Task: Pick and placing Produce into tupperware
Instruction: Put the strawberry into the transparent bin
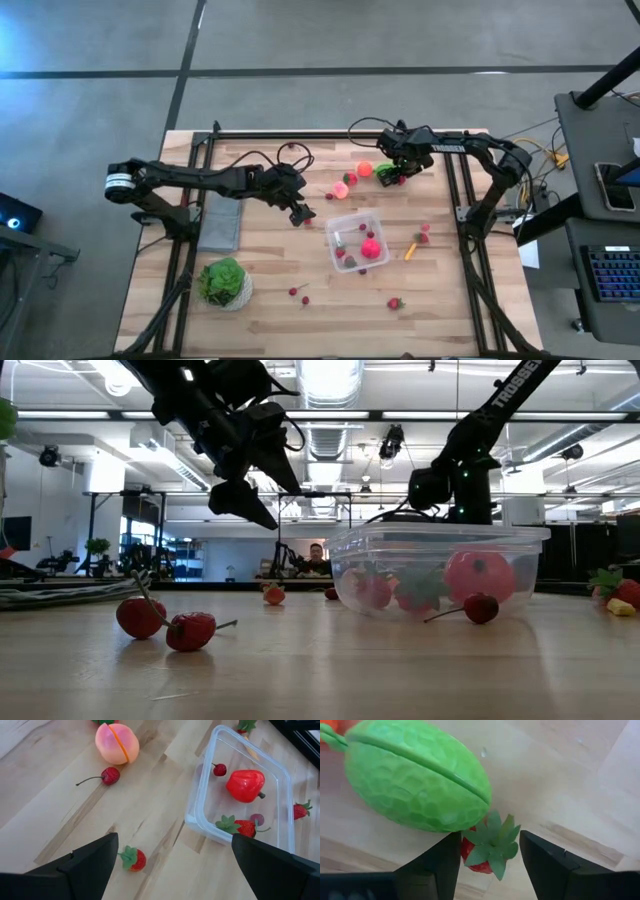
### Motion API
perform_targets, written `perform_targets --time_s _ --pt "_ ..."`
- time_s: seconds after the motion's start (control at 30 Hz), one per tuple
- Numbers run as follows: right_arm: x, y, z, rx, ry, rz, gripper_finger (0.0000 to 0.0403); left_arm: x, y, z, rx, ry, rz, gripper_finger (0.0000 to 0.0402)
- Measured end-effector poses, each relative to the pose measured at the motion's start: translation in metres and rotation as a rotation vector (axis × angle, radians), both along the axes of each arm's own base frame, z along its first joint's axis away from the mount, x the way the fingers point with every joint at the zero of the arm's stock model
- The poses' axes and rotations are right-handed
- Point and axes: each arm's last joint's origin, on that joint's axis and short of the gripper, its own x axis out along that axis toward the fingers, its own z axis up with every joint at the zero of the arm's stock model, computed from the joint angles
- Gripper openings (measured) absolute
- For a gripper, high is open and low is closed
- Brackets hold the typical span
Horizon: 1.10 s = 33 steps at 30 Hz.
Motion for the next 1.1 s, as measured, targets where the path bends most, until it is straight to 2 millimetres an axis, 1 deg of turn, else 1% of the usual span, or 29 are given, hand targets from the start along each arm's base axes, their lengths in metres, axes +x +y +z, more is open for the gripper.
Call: perform_targets --time_s 0.37,0.57,0.7,0.93,1.1 --pt "-0.0006 0.0005 -0.0027 -0.003 -0.006 0.003 0.0162 0.0000 0.0002 0.0000 0.002 0.001 0.002 0.0375" --pt "-0.0055 0.0047 -0.0089 0.019 0.011 -0.001 0.0162 -0.0001 0.0002 0.0000 0.003 0.001 0.004 0.0375" --pt "-0.0054 0.0050 -0.0089 0.025 0.005 0.000 0.0161 0.0001 0.0003 0.0001 0.004 -0.001 0.005 0.0375" --pt "-0.0046 0.0048 -0.0069 0.031 -0.002 0.002 0.0138 0.0001 0.0003 0.0001 0.005 -0.001 0.005 0.0375" --pt "-0.0056 0.0069 -0.0055 0.051 0.001 0.006 0.0148 0.0001 0.0003 0.0002 0.005 -0.001 0.006 0.0375"
